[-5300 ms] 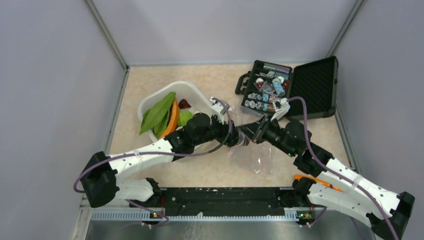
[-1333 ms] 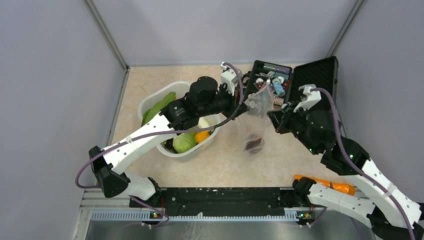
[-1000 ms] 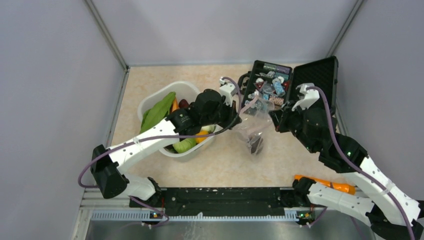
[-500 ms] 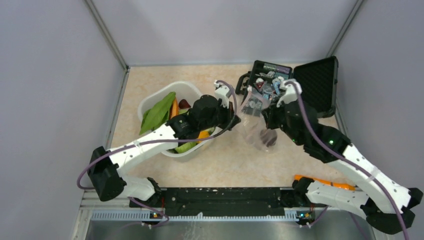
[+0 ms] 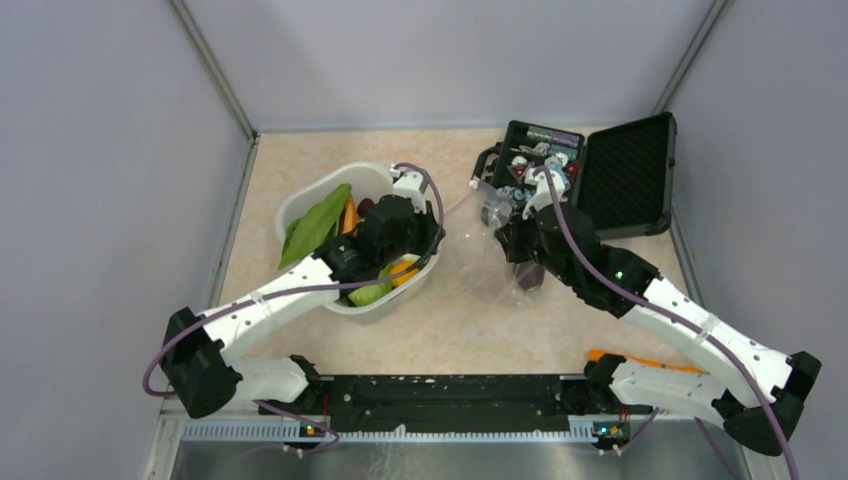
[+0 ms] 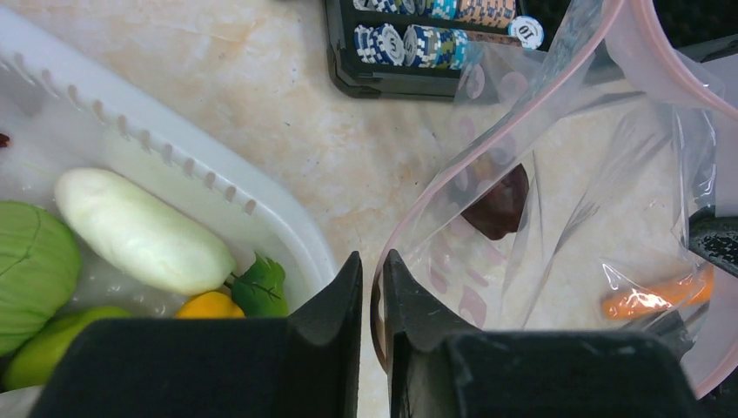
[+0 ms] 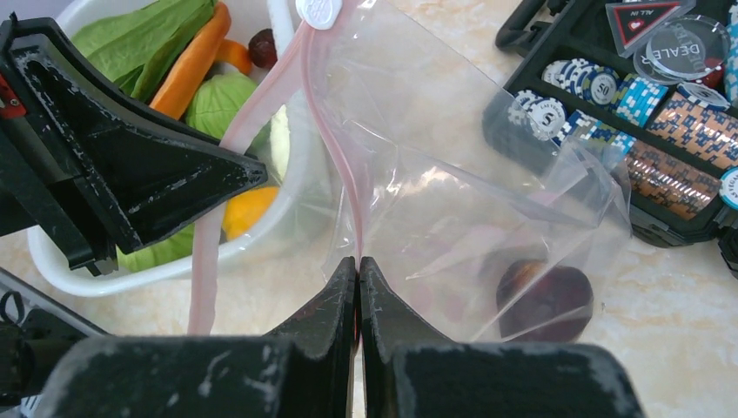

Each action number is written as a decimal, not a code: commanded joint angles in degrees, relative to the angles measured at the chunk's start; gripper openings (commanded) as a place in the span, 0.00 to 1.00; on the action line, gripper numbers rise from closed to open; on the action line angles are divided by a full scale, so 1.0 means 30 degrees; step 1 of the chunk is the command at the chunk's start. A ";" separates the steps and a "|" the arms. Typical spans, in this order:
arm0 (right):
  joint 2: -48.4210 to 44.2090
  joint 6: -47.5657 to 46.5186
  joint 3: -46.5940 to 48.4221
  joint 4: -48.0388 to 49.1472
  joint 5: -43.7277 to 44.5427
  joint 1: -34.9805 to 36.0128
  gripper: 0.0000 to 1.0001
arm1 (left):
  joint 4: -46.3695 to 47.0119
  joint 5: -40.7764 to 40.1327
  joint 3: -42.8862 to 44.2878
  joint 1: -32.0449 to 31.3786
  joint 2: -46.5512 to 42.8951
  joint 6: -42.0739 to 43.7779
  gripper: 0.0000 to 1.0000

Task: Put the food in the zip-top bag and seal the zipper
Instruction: Adjust the zipper food storage bag at the center of the board, then move the bin to the center of the board.

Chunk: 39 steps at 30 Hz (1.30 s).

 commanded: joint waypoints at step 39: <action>0.2157 0.1445 0.0333 0.2697 -0.1599 0.0000 0.00 | -0.4249 0.1724 -0.1157 0.5304 -0.3421 0.3734 0.96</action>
